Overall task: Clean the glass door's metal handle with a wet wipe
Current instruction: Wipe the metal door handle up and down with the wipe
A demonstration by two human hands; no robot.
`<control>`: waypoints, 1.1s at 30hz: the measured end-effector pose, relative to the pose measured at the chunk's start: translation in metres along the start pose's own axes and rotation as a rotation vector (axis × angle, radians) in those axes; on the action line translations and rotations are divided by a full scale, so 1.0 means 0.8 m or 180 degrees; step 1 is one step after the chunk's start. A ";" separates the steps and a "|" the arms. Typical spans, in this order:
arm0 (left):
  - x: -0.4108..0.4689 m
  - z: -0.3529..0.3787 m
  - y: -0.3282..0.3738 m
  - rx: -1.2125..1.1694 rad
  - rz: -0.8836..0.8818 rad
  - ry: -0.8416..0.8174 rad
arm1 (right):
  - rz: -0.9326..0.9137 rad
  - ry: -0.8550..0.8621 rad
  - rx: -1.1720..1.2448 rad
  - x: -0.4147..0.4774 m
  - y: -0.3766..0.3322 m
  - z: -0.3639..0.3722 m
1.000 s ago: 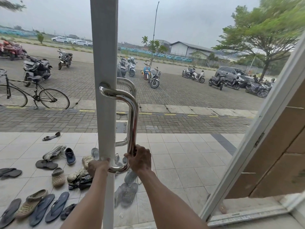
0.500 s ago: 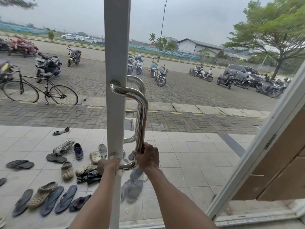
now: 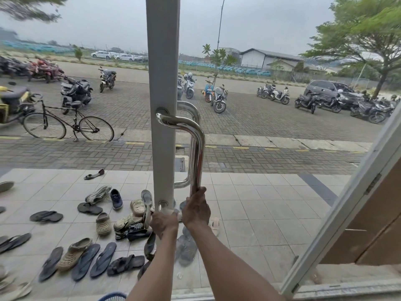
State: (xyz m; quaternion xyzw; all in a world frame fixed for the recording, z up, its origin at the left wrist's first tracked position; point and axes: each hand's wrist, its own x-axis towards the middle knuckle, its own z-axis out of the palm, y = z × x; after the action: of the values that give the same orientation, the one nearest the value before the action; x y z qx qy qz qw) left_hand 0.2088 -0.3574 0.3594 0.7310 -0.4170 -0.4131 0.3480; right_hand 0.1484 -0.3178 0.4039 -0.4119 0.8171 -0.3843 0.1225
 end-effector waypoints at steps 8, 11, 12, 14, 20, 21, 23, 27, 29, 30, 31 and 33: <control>-0.003 -0.009 -0.041 0.0775 0.2075 -0.0069 | 0.0019 -0.0192 -0.0226 -0.003 -0.004 -0.005; 0.012 -0.024 -0.050 0.1049 0.2659 -0.0419 | 0.0023 -0.0255 -0.0276 -0.005 -0.003 -0.006; 0.016 -0.032 -0.048 0.1082 0.2687 -0.0545 | 0.0010 -0.0276 -0.0302 -0.005 -0.004 -0.006; 0.029 -0.047 -0.038 0.1432 0.2851 -0.0741 | -0.0038 -0.0288 -0.0335 -0.005 -0.003 -0.005; 0.030 -0.048 -0.017 0.2400 0.3286 -0.0980 | 0.0101 -0.0192 -0.0046 -0.008 -0.004 -0.007; 0.023 -0.042 -0.019 0.2465 0.3330 -0.0878 | 0.0085 -0.0211 -0.0034 -0.009 -0.005 -0.007; 0.010 -0.032 -0.023 0.2530 0.3337 -0.0607 | -0.0023 -0.0197 -0.0142 -0.009 -0.004 -0.006; 0.016 -0.029 -0.028 0.2649 0.3355 -0.0574 | -0.0013 -0.0312 -0.0105 -0.007 0.002 -0.007; 0.033 -0.036 -0.027 0.2890 0.3328 -0.0535 | 0.0033 -0.0360 0.0024 -0.009 0.003 -0.008; 0.042 -0.040 -0.024 0.2936 0.3229 -0.0494 | 0.0045 -0.0373 0.0085 -0.008 0.003 -0.009; 0.049 -0.042 -0.020 0.2921 0.3129 -0.0432 | 0.0072 -0.0357 0.0183 -0.008 0.002 -0.010; 0.053 -0.038 -0.016 0.2987 0.3073 -0.0343 | 0.0187 -0.0275 0.0390 -0.005 0.004 -0.009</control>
State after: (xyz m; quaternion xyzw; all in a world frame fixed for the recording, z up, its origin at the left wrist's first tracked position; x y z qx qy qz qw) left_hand 0.2532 -0.3850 0.3475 0.5147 -0.8489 -0.0223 0.1179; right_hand 0.1455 -0.3094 0.4060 -0.3956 0.7977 -0.4117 0.1938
